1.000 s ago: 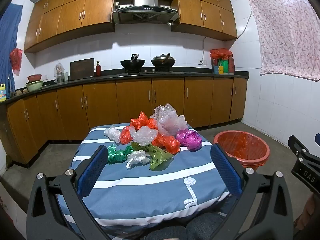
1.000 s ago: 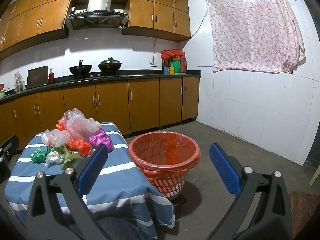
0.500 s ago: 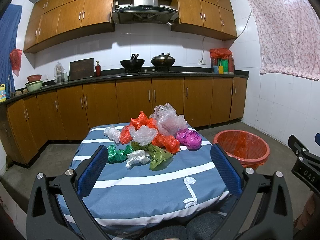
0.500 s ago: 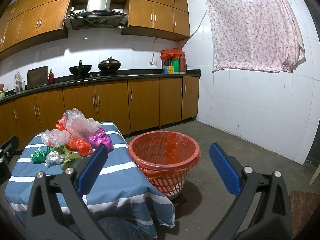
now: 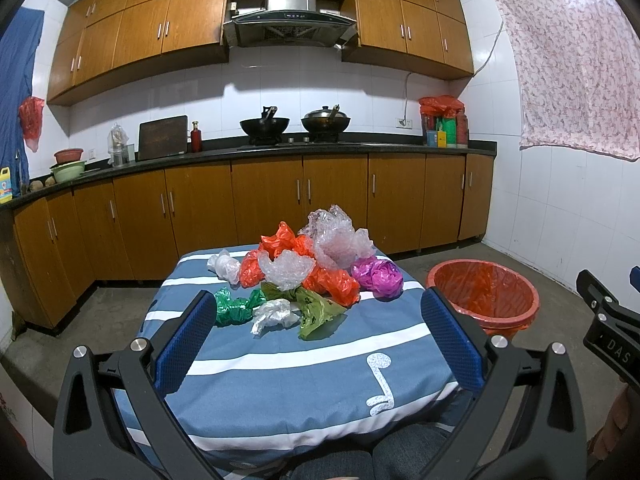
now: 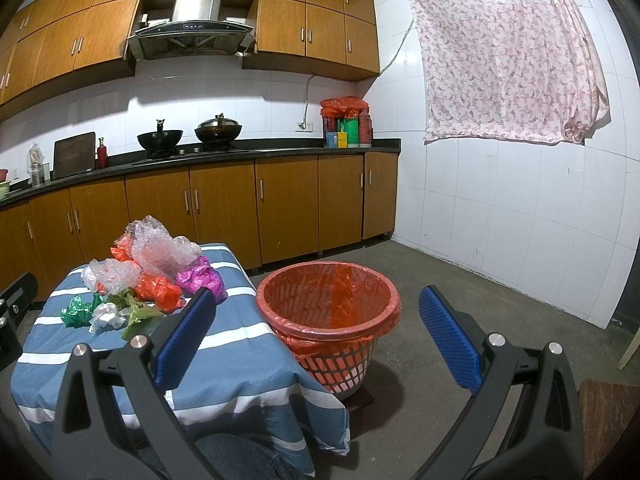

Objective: Collect trash

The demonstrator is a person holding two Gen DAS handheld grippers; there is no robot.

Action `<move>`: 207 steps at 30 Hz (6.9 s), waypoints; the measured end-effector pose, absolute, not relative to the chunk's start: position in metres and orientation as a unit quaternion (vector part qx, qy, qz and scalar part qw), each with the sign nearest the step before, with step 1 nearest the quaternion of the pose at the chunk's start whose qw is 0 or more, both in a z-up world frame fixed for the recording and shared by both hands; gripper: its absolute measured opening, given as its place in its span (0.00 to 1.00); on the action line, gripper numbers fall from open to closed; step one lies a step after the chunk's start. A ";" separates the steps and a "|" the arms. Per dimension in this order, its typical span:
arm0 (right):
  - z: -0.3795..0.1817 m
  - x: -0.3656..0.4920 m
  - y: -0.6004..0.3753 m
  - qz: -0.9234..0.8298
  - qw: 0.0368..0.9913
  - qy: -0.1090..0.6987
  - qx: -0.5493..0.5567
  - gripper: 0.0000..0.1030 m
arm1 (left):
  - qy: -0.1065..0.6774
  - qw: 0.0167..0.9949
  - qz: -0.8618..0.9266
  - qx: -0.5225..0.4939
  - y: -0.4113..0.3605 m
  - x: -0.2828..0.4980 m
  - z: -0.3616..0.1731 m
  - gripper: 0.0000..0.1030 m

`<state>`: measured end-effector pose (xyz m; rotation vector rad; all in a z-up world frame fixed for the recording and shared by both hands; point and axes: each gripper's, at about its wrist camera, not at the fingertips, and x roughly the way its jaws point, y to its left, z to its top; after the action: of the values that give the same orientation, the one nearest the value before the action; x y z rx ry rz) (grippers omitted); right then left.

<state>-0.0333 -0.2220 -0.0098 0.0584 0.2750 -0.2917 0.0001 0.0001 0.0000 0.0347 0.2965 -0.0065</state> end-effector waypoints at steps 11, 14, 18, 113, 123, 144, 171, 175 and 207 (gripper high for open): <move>-0.011 -0.034 -0.222 -0.145 0.980 0.137 0.029 0.96 | 0.148 0.989 -0.004 0.017 0.000 0.000 0.000 0.98; -0.011 -0.034 -0.222 -0.145 0.979 0.137 0.030 0.96 | 0.148 0.989 -0.003 0.017 0.000 0.000 0.000 0.98; -0.011 -0.034 -0.222 -0.145 0.979 0.137 0.030 0.96 | 0.148 0.989 -0.003 0.017 0.000 0.000 0.000 0.98; -0.129 0.333 -0.135 0.091 0.919 0.382 -0.041 0.41 | 0.408 0.912 0.035 -0.030 0.165 0.254 -0.124 0.98; -0.127 0.315 -0.144 0.086 0.919 0.382 -0.035 0.41 | 0.425 0.903 0.017 -0.057 0.170 0.262 -0.137 0.76; -0.119 0.274 -0.167 0.088 0.920 0.383 -0.010 0.37 | 0.374 0.925 0.012 -0.060 0.172 0.240 -0.112 0.28; -0.061 0.196 -0.271 0.014 0.945 0.323 0.043 0.36 | 0.252 0.955 -0.153 -0.042 0.035 0.191 0.003 0.28; -0.058 0.193 -0.305 -0.026 0.945 0.321 0.059 0.36 | 0.253 0.947 -0.196 -0.040 -0.010 0.200 0.003 0.28; -0.073 0.241 -0.411 -0.083 0.936 0.311 0.143 0.49 | 0.362 0.881 -0.305 -0.006 -0.209 0.289 -0.075 0.53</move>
<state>0.2412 -0.4110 -0.0734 0.2928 0.6349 -0.1699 0.2889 -0.2094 -0.0746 -0.0120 0.7545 -0.6362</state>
